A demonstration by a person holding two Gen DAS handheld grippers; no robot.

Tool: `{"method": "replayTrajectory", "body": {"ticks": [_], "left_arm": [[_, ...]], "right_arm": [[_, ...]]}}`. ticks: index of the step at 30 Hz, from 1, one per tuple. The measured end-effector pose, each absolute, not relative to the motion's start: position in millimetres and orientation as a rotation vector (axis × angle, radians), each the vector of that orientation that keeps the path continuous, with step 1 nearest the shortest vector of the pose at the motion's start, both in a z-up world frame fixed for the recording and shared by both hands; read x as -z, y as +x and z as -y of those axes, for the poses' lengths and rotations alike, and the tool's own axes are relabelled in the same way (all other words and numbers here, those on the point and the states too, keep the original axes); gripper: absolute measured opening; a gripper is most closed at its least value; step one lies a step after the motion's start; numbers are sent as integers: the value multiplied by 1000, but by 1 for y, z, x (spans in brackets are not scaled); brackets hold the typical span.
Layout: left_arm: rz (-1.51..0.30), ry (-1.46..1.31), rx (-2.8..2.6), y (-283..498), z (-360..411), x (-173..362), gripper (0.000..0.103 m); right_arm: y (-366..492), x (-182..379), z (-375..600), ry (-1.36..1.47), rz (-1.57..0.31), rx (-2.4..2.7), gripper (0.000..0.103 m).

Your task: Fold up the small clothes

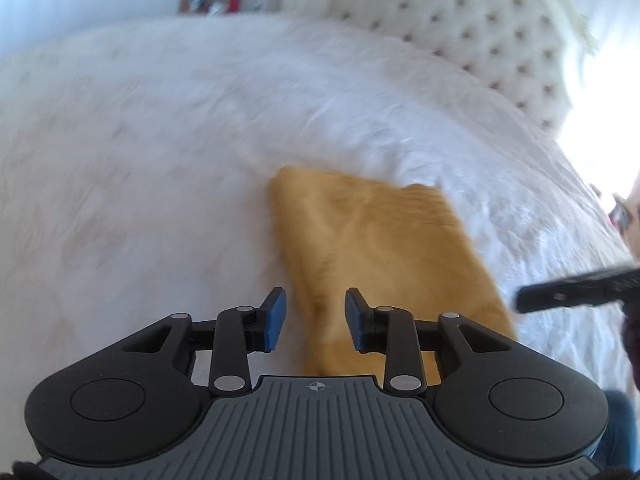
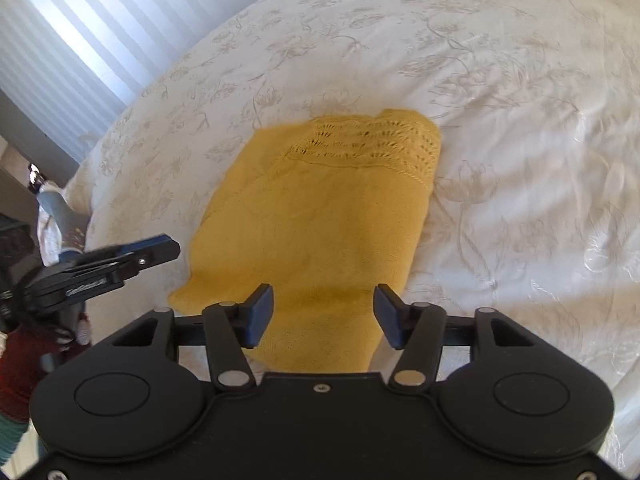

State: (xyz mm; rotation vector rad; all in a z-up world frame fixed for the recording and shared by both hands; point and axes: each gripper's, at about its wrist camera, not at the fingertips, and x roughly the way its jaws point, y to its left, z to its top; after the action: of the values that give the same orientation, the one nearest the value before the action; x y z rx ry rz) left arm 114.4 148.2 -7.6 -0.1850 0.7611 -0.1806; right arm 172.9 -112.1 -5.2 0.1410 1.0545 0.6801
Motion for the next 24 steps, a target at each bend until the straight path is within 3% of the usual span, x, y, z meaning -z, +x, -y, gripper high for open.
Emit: {"method": "replayTrajectory", "body": {"ticks": [2,5,7,9,13,15,17,20,24], "left_arm": [[-729,-88,225,112,-124,10,48],[-746,25,240,117,-104,28,48],[-854,91,149,129,-105,49,50],[-904,-23,154,131,-127,59,52],[-848,-43,128,123,-139,32,51],[-763,-41,144,121,-137,13,51],[-707,-45,144,131,-133,3,54],[-700,-20,120,158,-125,7,63],[-765,7,57,192,-120,35,63]], "right_arm": [[171,18,104,97,-1063,-665,65],[169,38,101,13,-1106,-599,67],[166,47,101,-52,-1132,-562,73],[167,46,107,-23,-1144,-561,73],[168,18,117,-24,-1035,-545,75],[176,6,124,50,-946,-531,81],[187,-1,124,96,-871,-497,95],[214,7,113,109,-821,-429,96],[245,36,100,83,-824,-323,95]]}}
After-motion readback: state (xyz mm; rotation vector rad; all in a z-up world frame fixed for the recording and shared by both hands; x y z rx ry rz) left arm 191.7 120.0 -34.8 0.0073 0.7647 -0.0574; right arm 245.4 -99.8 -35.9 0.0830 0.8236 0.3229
